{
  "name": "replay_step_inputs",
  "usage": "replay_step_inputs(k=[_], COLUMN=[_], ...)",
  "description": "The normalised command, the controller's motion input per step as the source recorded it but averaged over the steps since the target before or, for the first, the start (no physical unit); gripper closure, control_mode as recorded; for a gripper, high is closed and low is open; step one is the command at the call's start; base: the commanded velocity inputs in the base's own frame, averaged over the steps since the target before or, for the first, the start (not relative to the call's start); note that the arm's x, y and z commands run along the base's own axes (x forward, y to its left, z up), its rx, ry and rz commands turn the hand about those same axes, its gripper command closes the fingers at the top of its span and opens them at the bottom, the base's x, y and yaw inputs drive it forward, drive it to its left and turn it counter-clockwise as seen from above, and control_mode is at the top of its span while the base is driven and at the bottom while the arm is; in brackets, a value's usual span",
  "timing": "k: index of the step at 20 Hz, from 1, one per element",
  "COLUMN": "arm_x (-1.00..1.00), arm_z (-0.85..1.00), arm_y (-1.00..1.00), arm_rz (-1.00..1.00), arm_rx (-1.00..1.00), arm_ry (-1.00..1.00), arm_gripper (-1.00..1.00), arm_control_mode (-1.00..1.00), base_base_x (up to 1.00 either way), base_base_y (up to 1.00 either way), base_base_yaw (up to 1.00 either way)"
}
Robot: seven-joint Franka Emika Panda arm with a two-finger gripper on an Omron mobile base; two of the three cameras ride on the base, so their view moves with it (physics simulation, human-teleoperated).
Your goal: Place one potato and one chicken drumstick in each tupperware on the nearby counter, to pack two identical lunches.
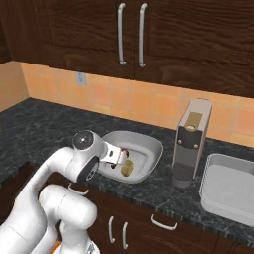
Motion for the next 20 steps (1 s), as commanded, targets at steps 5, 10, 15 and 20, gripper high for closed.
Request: replay_step_inputs(k=[5, 10, 15, 20], arm_x=[-0.63, -0.63, 0.00, 0.00], arm_z=[0.02, -0.22, 0.00, 0.00], arm_y=[0.85, 0.36, 0.00, 0.00], arm_rz=[0.01, 0.01, 0.00, 0.00], arm_rx=[-0.19, -0.06, 0.00, 0.00], arm_ry=[-0.01, -0.13, 0.00, 0.00], arm_gripper=[-1.00, -1.00, -1.00, -1.00], arm_control_mode=[-1.00, 1.00, 1.00, 1.00], base_base_x=[0.00, -0.20, -0.97, -0.48], base_base_y=[0.00, 0.05, -0.61, -1.00], base_base_yaw=[0.00, 0.00, -0.06, -0.06])
